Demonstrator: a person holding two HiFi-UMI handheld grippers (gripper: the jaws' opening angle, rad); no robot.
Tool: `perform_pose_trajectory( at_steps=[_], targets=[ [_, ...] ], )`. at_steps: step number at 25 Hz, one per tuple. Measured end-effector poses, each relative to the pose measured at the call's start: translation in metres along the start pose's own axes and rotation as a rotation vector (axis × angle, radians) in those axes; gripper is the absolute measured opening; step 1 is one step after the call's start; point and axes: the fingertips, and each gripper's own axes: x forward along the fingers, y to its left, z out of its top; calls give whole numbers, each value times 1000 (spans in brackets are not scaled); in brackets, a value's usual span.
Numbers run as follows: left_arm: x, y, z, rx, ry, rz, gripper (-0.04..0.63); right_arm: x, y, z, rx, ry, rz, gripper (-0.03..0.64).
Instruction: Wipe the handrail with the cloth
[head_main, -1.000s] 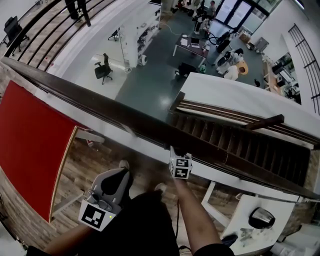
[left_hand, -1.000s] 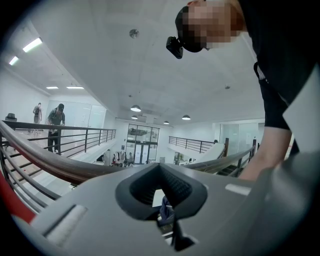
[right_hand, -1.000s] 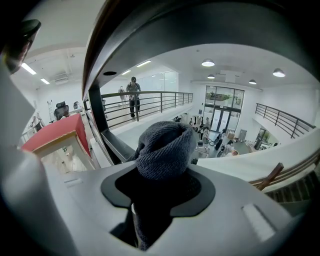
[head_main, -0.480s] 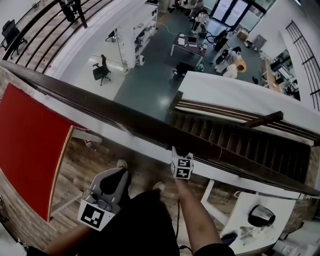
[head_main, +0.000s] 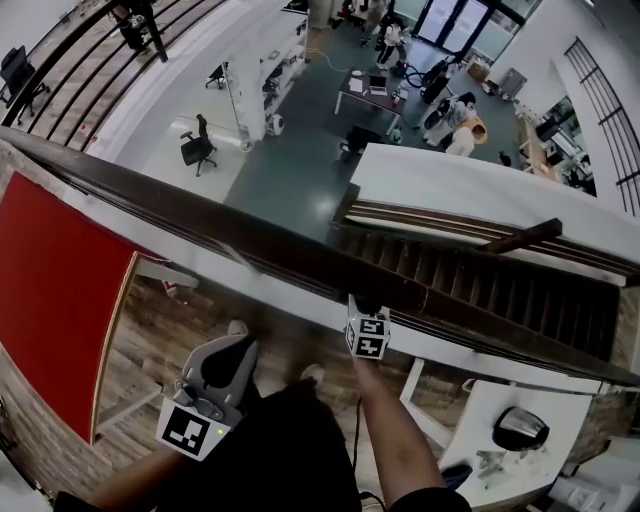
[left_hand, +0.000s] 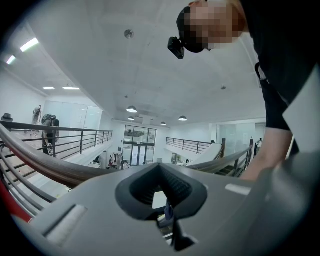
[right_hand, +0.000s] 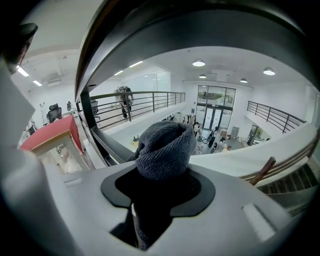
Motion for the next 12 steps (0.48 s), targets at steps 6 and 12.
perform_pose_trajectory(
  at_steps=[6,12],
  targets=[
    [2,-9,-1,-8,-12,19,0,-4,-13,-4,-6,2,8,156],
    [4,-19,-2,-7,-16,32,0,-8,-24,-9,-15,-2,7,156]
  ],
)
